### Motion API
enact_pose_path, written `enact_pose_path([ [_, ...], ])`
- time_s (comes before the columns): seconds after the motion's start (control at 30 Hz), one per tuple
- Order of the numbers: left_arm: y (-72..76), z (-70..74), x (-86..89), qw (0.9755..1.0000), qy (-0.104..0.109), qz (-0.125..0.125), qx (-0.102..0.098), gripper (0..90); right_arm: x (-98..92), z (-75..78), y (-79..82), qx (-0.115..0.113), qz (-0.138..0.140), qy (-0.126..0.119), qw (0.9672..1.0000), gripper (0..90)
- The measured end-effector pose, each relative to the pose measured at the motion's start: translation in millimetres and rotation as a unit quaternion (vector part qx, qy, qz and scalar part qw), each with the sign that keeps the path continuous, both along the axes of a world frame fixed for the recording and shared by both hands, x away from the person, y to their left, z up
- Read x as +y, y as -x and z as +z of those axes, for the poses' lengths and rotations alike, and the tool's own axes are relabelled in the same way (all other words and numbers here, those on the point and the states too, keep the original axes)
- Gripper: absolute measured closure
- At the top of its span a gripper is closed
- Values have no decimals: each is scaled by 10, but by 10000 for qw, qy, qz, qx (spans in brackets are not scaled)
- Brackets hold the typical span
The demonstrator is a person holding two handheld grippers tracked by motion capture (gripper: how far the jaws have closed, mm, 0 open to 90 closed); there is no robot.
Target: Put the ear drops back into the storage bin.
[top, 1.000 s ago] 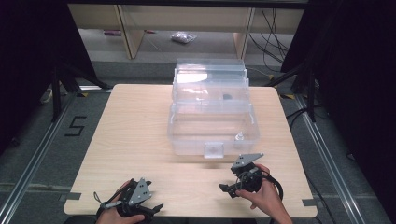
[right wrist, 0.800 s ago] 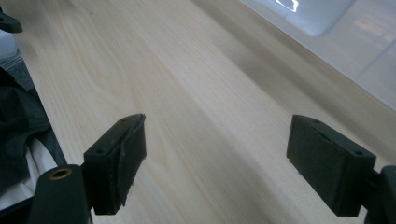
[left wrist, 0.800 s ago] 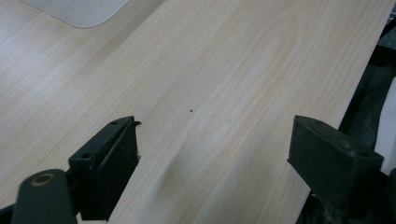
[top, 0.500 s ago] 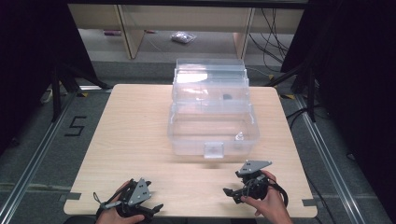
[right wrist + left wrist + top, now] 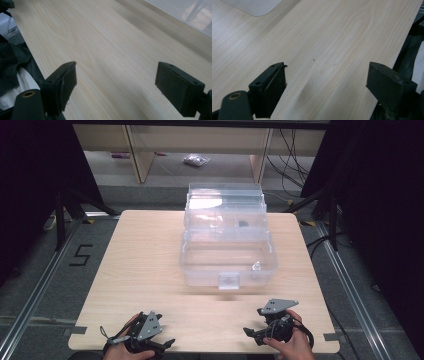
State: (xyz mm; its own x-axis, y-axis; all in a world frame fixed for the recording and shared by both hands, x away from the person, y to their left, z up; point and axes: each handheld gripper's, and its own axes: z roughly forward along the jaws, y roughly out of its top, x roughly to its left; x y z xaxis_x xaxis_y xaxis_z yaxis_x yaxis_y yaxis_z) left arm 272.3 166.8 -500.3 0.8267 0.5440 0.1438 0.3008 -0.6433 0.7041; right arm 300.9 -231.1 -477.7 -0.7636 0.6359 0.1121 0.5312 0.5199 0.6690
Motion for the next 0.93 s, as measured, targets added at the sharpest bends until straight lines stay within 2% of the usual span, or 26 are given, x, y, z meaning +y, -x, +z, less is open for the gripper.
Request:
enact_pose_path([
  [0.03, 0, 0, 0, 10000, 1, -1, 1, 154, 1, -15, 4, -56, -11, -43, 10000, 181],
  [0.07, 1, 0, -1, 10000, 1, 0, 1, 154, -5, -8, 20, 30, -36, -1, 10000, 180],
  [0.13, 9, -9, -13, 9999, 30, 87, 46, 154, -12, -17, 29, -52, 44, -9, 10000, 180],
  [0.17, 7, -6, -11, 10000, 53, 26, -1, 154, -13, -17, 37, -13, 58, -30, 10000, 180],
  [0.2, 9, -6, -12, 10000, 67, 27, 5, 154, -6, -25, 57, -38, -54, -75, 10000, 179],
  [0.23, 8, -4, -11, 10000, 59, 25, 5, 154, -17, -14, 63, -44, 2, 19, 10000, 179],
  [0.3, 8, -5, -11, 10000, 57, 28, 5, 154, -6, -12, 97, 69, -46, -23, 10000, 179],
  [0.33, 9, -5, -11, 10000, 60, 30, 5, 154, 1, -26, 104, -33, -80, -84, 9999, 179],
  [0.37, 11, -5, -12, 10000, 57, 37, -3, 154, -19, -13, 95, -52, 10, 7, 10000, 179],
  [0.4, 10, -5, -12, 10000, 61, 28, 3, 154, -16, -11, 108, 3, -39, 10, 10000, 179],
  [0.47, 10, -4, -12, 10000, 54, 26, 1, 154, -25, -22, 109, -46, 47, 26, 10000, 179],
  [0.57, 11, -3, -12, 10000, 54, 21, -6, 154, -32, -35, 134, -13, -100, -8, 9999, 178],
  [0.6, 14, -3, -14, 10000, 60, 40, 16, 154, -35, -48, 131, -54, -89, -58, 9999, 178],
  [0.63, 9, -1, -13, 10000, 52, 11, -9, 154, -56, -30, 132, -12, -60, 30, 10000, 177],
  [0.67, 16, -10, -18, 9999, 93, 67, 46, 154, -57, -34, 130, -29, -62, -5, 10000, 177],
  [0.93, 16, -1, -14, 10000, 48, 64, 48, 154, -62, -44, 126, -28, -90, 25, 10000, 177],
])
